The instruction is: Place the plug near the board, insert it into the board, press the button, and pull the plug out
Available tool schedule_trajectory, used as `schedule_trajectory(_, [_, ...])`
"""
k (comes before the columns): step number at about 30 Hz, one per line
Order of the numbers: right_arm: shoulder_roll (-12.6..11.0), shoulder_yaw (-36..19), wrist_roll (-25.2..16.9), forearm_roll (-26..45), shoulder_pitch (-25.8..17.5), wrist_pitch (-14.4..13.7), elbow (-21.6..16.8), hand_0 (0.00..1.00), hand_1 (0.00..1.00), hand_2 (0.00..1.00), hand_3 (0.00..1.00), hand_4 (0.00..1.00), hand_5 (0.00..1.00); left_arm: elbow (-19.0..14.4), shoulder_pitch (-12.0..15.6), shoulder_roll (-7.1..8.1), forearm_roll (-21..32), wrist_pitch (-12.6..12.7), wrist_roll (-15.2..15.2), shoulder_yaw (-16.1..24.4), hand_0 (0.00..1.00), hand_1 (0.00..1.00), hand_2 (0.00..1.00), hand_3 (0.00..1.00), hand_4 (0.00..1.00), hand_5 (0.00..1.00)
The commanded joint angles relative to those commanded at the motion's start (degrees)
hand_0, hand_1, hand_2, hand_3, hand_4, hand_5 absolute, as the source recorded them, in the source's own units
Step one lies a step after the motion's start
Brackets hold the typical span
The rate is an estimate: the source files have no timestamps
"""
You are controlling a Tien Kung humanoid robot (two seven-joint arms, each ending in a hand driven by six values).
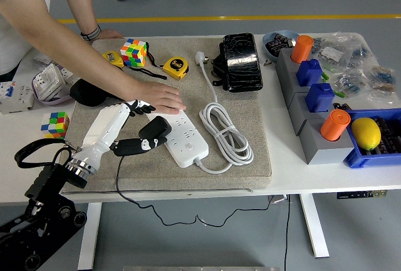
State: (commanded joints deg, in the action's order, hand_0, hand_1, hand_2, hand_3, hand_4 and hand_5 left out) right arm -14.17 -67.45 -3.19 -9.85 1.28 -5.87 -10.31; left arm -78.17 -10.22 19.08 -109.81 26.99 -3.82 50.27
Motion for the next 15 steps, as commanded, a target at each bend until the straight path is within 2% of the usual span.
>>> schedule_trajectory(2, [0.08,-0.49,-0.13,-0.21,-0.12,-0.07,0.00,0.493,0.593,0.549,0.509,0.844,0.376,0.08,0.24,0.23,-1.10,-0.29,1.15,-0.62,0.517,0.634,0.644,0.665,0.998,0.549])
schedule_trajectory(3, [0.12,-0.68,-0.24,-0.31,-0.16,-0.12,0.00,0.492,0.592,0.548,0.508,0.843,0.375,0.42,0.25,0.17,-1.71,-0.40,1.61,-0.95,0.563,0.667,0.670,0.695,0.998,0.570])
schedule_trajectory(4, [0.13,-0.81,-0.31,-0.39,-0.17,-0.16,0.00,0.492,0.592,0.548,0.508,0.843,0.375,0.67,0.22,0.08,-2.14,-0.50,1.92,-1.13,0.563,0.667,0.670,0.695,0.998,0.570])
schedule_trajectory(8, [0.11,-1.06,-0.74,-0.63,-0.14,-0.21,0.00,0.492,0.592,0.548,0.508,0.843,0.375,1.85,-0.12,-0.72,-3.79,-0.63,3.13,-1.57,0.563,0.667,0.670,0.695,0.998,0.570])
schedule_trajectory(9, [0.10,-1.26,-0.91,-0.84,-0.11,-0.16,0.00,0.492,0.590,0.547,0.507,0.842,0.373,2.09,-0.34,-0.93,-4.18,-0.64,3.46,-1.70,0.605,0.687,0.688,0.714,0.998,0.594])
schedule_trajectory(14, [0.11,-1.34,-1.17,-1.02,0.00,-0.08,0.00,0.492,0.590,0.547,0.507,0.842,0.373,2.74,-1.17,-1.40,-5.22,-0.44,4.26,-2.21,0.605,0.687,0.688,0.714,0.998,0.594])
schedule_trajectory(15, [0.13,-1.31,-1.18,-0.99,0.01,-0.08,0.00,0.491,0.590,0.547,0.505,0.843,0.373,2.80,-1.29,-1.50,-5.39,-0.42,4.40,-2.23,0.630,0.697,0.696,0.717,0.998,0.602])
